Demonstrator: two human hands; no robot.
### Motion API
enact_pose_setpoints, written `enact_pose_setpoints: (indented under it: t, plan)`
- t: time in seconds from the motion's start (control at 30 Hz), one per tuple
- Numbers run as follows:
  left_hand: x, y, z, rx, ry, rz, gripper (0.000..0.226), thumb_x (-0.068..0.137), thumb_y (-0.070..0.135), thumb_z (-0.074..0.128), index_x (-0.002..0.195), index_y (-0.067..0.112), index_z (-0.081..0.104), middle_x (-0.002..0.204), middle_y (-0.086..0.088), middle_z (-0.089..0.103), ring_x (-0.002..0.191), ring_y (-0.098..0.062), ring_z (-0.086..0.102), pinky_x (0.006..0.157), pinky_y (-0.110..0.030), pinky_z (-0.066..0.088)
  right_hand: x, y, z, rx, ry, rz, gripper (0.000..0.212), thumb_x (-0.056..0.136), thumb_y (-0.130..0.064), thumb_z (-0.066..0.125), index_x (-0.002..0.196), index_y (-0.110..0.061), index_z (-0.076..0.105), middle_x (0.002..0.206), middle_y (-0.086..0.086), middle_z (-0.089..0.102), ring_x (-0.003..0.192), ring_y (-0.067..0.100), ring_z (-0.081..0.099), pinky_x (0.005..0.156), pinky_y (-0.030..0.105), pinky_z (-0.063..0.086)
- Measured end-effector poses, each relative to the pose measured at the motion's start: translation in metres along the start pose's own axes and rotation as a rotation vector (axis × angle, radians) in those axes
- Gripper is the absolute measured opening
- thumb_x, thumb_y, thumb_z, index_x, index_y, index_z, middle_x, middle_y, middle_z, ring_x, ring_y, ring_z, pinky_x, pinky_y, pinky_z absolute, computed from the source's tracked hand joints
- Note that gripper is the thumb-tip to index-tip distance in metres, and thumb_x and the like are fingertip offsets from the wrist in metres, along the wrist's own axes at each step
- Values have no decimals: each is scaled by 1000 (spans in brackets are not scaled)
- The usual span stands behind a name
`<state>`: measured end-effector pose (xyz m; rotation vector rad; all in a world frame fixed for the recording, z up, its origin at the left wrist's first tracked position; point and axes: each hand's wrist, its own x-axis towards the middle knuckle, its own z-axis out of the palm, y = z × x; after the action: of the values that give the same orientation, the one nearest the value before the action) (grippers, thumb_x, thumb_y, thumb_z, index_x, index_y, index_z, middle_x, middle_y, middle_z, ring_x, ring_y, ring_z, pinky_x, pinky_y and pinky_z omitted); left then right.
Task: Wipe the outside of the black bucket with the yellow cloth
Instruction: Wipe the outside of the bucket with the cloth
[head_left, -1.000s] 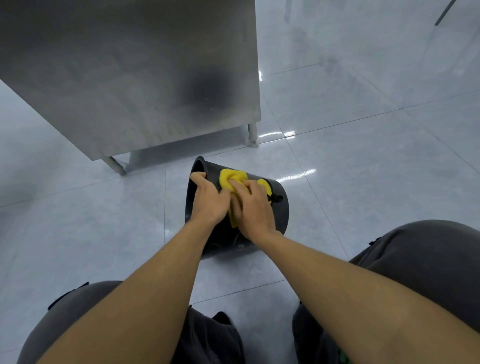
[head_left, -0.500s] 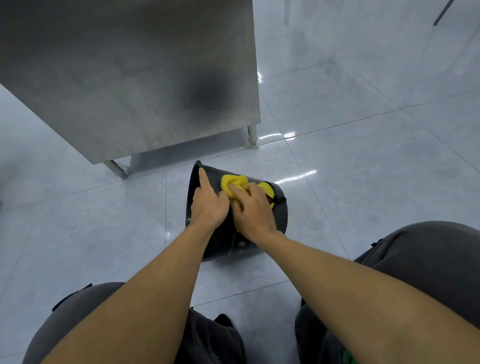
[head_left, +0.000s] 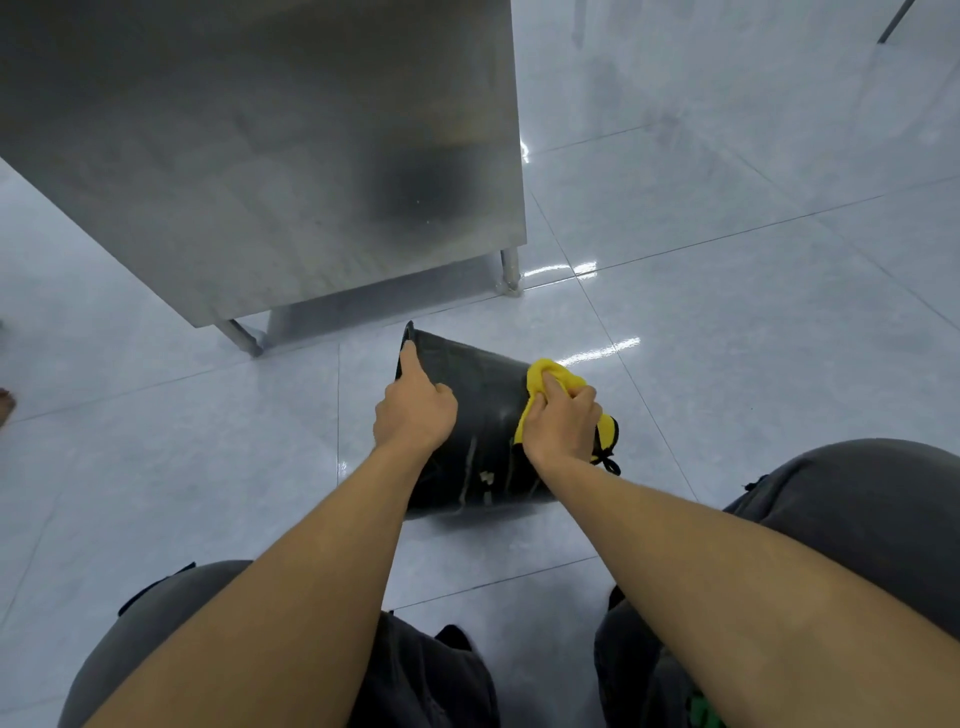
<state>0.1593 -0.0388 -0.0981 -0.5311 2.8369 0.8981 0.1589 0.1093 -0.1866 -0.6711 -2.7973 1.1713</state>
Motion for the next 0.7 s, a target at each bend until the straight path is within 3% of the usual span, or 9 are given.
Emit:
enact_pose_setpoints:
  t: [0.13,0.27,0.33,0.4,0.47,0.6,0.7]
  plan:
    - [-2,0,1,-89,-42,-1,79,100,16,46,164,24,0,88,-9,59,77,-23,59,66,-37,49,-11,-9,3,48,34,-339,35,99,-23,50,133,-23,57,121,13,49,107,31,48,87,37,45]
    - [0,2,2,-97,5,22,79,97,22,52,162,18,9,128,-17,61,111,-36,63,95,-50,54,-21,-29,6,46,-23,-729,36,98,-23,56,134,-22,58,109,10,54,93,24,51,71,30,46]
    - [-1,3,2,-145,40,19,64,94,19,54,148,13,20,121,-19,63,105,-39,65,90,-52,56,-21,-29,8,63,-25,-788,35,98,-25,56,133,-21,57,111,9,55,94,23,53,72,30,50]
    - [-4,7,0,-167,51,29,43,93,12,54,124,14,25,109,-18,63,93,-36,66,81,-49,58,-21,-26,8,112,17,-681,33,98,-28,57,128,-18,56,114,9,53,95,24,53,75,33,50]
    - [-4,10,-2,-150,46,42,36,93,10,55,117,12,28,106,-17,61,92,-35,65,79,-49,58,-18,-22,6,143,64,-474,29,97,-29,56,123,-18,54,116,9,48,93,25,53,73,33,47]
    - [-1,9,-4,-76,31,54,44,96,12,54,135,13,33,109,-14,61,89,-30,62,74,-44,55,-6,-1,1,59,101,-123,23,98,-31,53,117,-17,53,116,11,43,95,32,54,71,36,48]
    - [-5,7,-2,7,13,77,63,100,18,48,156,32,24,101,-7,62,73,-19,57,64,-35,48,1,6,-1,53,81,49,25,101,-32,48,121,-18,54,118,10,44,102,31,53,78,40,51]
